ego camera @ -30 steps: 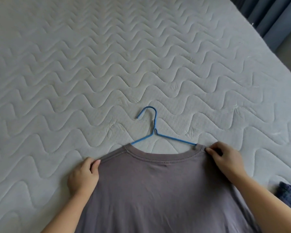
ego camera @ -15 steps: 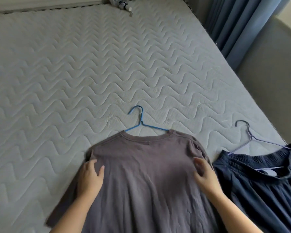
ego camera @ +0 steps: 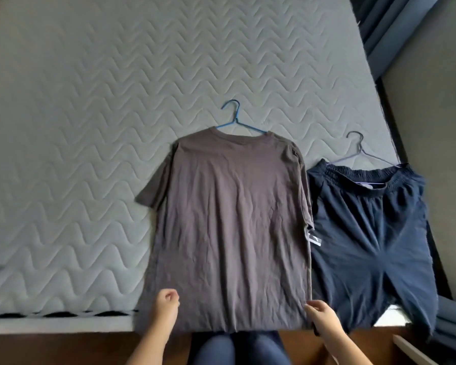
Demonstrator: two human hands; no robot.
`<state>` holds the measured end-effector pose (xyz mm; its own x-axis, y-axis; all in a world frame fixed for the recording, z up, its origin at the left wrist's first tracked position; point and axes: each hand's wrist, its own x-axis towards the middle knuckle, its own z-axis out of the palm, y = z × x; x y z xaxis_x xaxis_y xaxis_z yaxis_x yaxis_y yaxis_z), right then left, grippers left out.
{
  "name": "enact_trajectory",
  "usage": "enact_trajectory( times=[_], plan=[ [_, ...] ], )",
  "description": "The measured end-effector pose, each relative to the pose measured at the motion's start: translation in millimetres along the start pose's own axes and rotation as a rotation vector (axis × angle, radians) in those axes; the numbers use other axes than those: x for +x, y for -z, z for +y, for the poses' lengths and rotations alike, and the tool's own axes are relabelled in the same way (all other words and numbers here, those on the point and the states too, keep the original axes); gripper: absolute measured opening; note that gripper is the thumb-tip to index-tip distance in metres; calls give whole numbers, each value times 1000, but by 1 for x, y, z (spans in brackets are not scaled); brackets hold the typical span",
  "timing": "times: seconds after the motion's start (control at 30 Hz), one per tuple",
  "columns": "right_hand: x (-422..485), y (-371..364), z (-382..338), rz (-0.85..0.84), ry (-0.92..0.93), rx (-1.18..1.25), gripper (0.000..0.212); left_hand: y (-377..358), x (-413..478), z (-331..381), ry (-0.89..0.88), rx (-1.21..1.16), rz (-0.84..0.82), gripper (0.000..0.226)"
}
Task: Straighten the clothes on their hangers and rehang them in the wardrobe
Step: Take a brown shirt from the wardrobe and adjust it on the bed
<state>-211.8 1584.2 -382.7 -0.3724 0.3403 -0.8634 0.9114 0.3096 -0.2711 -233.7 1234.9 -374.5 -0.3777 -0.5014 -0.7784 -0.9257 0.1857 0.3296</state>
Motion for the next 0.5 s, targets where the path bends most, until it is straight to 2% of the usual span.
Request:
enact_trajectory(
  times=[0.07, 0.13, 0.17, 0.27, 0.3, 0.4, 0.5],
  plan=[
    [-20, 10, 14, -49, -34, -67, 28, 21, -18, -42, 81, 71, -40, 13],
    [-40, 21, 18, -74, -28, -87, 14, 40, -37, -69, 101, 172, -53, 20],
    [-46, 28, 20, -60, -28, -89, 18, 47, -47, -80, 109, 184, -53, 24],
    [-57, 43, 25, -14, 11, -93, 10, 56, -68, -101, 135, 116, -57, 31],
    [-61, 44, 27, -3, 31, -79, 15, 56, -71, -106, 132, 99, -63, 31],
    [-83, 40, 34, 14, 55, -126, 9, 58, -81, -114, 70, 79, -128, 29],
    [-112, 20, 41, 47, 81, -190, 9, 70, -91, -121, -74, 99, -206, 19]
  ],
)
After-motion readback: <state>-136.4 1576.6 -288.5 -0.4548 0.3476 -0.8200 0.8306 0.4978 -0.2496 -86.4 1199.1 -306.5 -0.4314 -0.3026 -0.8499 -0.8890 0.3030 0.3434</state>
